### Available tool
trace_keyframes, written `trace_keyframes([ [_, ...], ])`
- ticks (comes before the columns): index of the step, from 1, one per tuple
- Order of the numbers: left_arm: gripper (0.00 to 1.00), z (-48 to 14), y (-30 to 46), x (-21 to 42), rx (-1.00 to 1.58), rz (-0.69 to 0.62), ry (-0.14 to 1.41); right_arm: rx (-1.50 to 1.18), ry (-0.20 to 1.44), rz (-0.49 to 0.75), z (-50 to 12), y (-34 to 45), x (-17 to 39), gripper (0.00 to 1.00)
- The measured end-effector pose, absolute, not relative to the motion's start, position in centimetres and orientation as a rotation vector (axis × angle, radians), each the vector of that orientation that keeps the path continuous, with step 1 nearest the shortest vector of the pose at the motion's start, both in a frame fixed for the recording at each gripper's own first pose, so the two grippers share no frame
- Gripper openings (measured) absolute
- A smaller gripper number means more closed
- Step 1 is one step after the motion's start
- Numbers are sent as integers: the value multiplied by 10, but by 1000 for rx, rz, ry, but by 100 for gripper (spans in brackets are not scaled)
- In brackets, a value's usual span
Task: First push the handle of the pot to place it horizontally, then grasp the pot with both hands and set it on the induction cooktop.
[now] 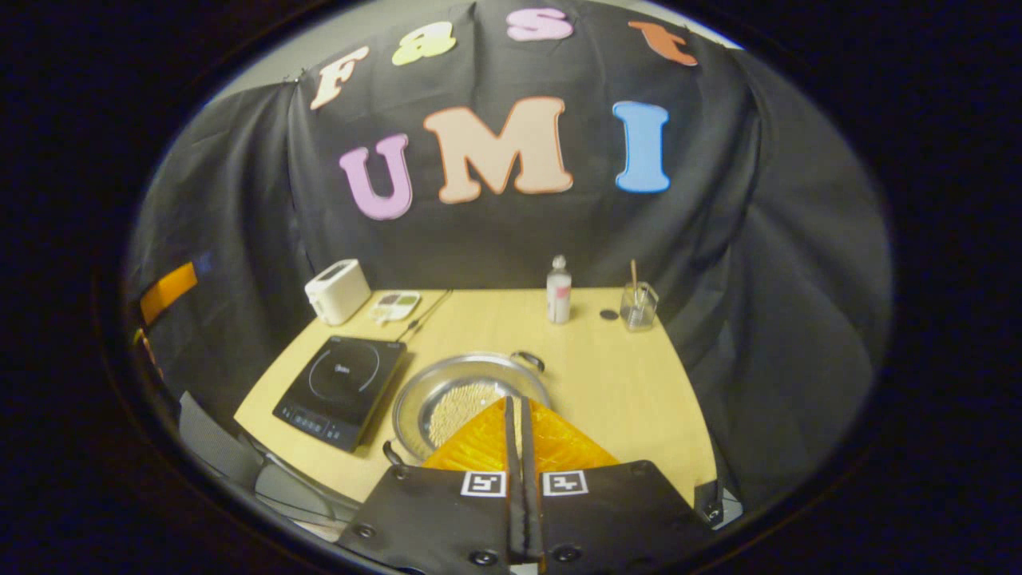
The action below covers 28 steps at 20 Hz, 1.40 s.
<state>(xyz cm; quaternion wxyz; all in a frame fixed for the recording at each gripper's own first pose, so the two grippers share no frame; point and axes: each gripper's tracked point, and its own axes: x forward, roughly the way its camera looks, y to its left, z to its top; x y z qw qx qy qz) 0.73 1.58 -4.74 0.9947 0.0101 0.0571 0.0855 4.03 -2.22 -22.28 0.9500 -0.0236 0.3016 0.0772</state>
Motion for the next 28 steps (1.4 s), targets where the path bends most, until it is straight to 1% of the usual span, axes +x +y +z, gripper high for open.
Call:
trace_keyframes([
  [4,93,-53,30,30,37,130,117,-57,789,141,-272,2,23,2],
  [5,93,-54,33,35,36,118,118,-65,831,138,-283,8,17,0],
  [6,96,-56,37,40,35,107,122,-74,866,139,-293,14,13,3],
  [7,96,-59,39,45,32,94,129,-80,900,140,-304,22,9,3],
  [8,96,-62,42,48,30,82,134,-81,938,140,-314,28,4,0],
  [14,96,-77,61,73,33,33,148,-40,1148,102,-377,57,-14,0],
  [15,96,-79,63,77,32,24,151,-37,1178,93,-386,59,-16,3],
  [16,96,-84,66,81,33,16,158,-39,1203,78,-395,61,-18,3],
  [20,96,-94,78,93,47,-5,175,-60,1263,32,-423,68,-13,3],
  [23,96,-98,84,102,47,-11,178,-76,1265,1,-438,70,-2,3],
  [24,96,-101,84,104,46,-15,181,-93,1265,-13,-442,68,1,0],
  [27,96,-106,88,109,51,-20,190,-122,1262,-34,-452,68,7,0],
  [28,96,-107,88,111,51,-23,190,-126,1263,-39,-453,69,8,3],
])
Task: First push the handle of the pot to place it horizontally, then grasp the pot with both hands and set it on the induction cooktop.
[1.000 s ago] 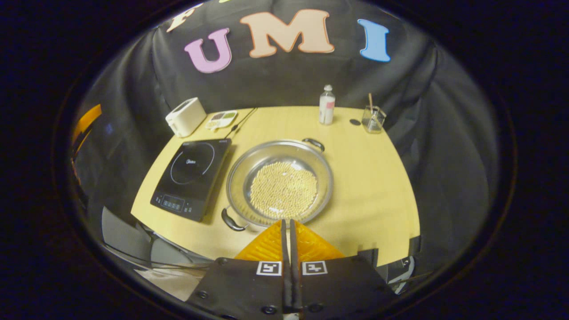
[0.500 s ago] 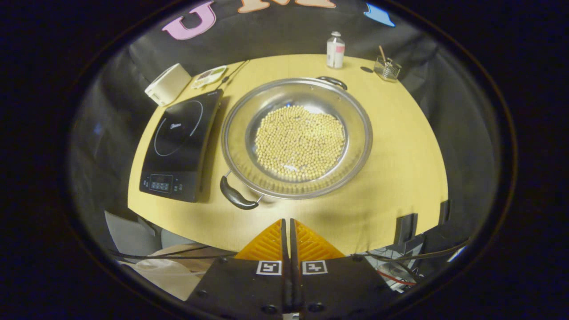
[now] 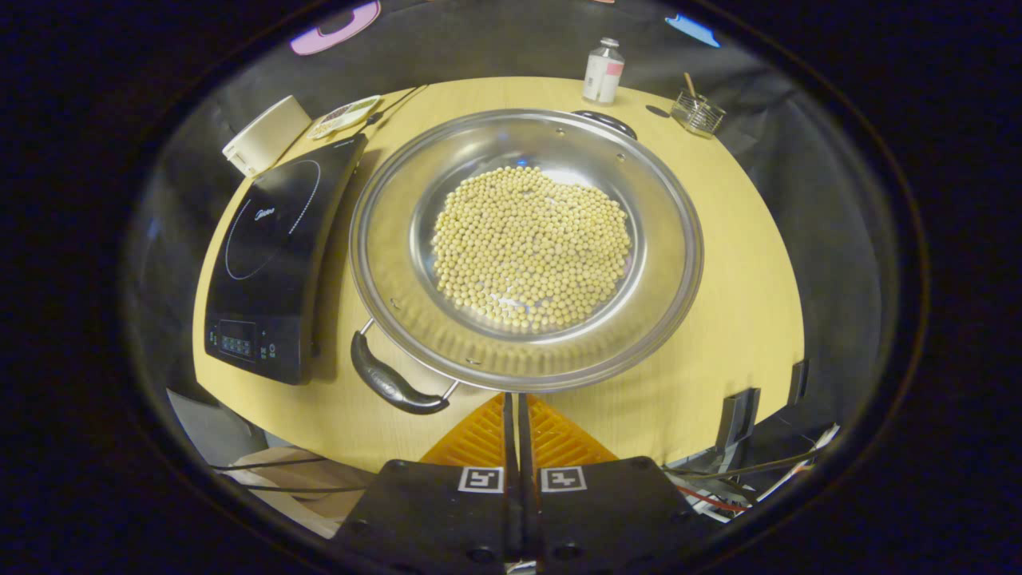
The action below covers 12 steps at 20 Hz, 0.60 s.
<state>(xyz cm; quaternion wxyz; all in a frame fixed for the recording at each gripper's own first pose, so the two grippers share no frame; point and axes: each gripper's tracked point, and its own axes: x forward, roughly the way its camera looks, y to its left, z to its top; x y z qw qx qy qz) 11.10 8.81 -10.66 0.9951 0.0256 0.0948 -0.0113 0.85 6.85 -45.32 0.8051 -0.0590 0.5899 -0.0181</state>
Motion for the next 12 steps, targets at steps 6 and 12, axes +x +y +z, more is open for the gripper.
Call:
trace_keyframes([
  [6,96,-113,93,116,46,-37,193,-29,1238,-44,-459,92,15,0],
  [12,93,-118,98,118,33,-49,198,7,1213,-28,-462,114,17,0],
])
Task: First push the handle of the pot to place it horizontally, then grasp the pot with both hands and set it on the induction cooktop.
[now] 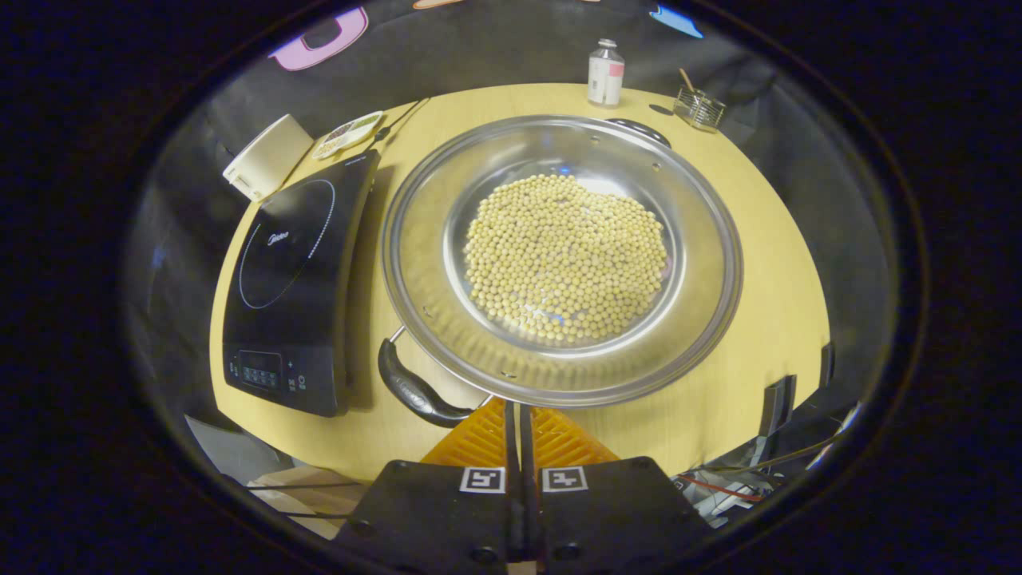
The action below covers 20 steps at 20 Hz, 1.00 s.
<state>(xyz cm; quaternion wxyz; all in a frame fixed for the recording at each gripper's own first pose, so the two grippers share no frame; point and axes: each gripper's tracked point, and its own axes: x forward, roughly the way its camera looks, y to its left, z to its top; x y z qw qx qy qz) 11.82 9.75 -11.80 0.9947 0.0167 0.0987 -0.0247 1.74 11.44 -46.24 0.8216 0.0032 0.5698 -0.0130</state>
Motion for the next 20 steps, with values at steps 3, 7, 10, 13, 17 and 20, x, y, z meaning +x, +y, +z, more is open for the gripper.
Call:
trace_keyframes([
  [3,96,-124,104,117,35,-47,205,40,1205,-19,-465,128,23,3],
  [7,96,-130,116,116,45,-30,219,92,1190,3,-467,154,34,3],
  [10,93,-134,122,115,55,-27,227,146,1173,-5,-469,168,46,0],
  [13,93,-138,127,113,56,-29,239,193,1150,-26,-469,178,58,0],
  [17,93,-143,133,108,56,-36,250,240,1118,-66,-470,186,70,2],
  [20,94,-145,136,104,61,-43,253,268,1092,-94,-471,189,79,3],
])
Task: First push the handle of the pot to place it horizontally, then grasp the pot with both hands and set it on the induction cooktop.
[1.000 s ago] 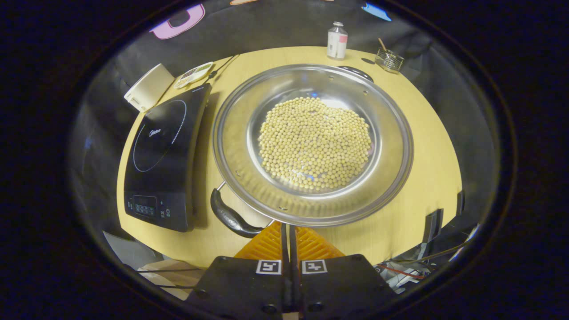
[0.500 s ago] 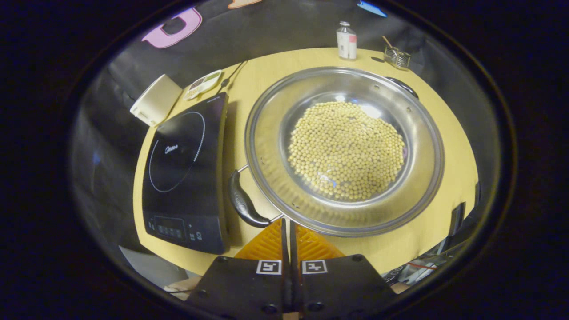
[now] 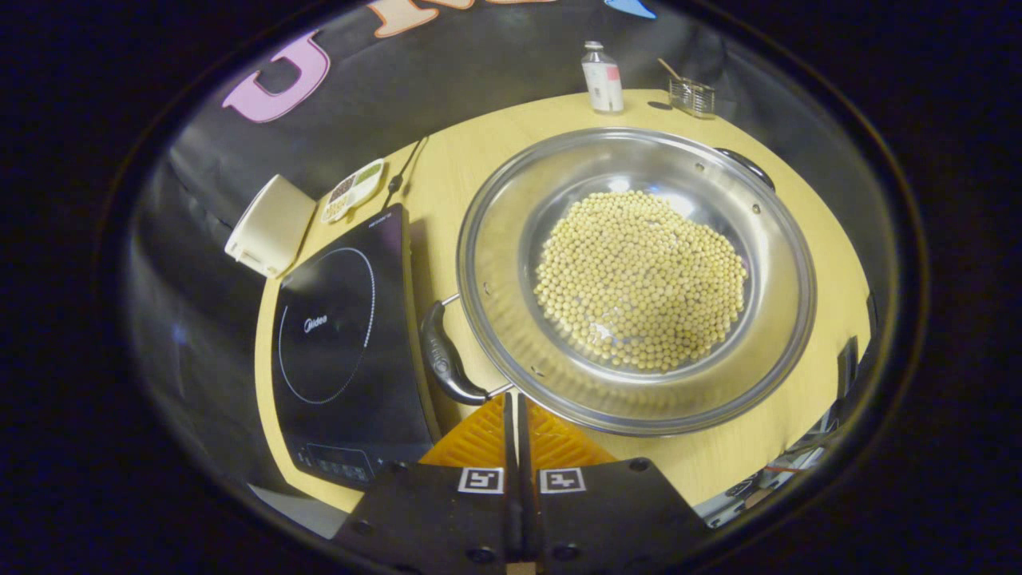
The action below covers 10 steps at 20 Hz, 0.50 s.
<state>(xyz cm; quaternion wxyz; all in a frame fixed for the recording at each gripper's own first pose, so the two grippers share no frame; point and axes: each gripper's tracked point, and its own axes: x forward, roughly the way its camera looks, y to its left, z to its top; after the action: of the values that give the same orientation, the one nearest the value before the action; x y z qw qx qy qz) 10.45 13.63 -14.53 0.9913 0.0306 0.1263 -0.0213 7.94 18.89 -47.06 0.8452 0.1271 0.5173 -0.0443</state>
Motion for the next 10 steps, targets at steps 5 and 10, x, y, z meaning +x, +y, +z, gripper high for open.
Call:
trace_keyframes([
  [5,96,-149,141,98,59,-48,260,330,1049,-133,-470,197,96,0],
  [10,94,-156,145,94,51,-40,275,380,1006,-150,-469,205,116,2],
])
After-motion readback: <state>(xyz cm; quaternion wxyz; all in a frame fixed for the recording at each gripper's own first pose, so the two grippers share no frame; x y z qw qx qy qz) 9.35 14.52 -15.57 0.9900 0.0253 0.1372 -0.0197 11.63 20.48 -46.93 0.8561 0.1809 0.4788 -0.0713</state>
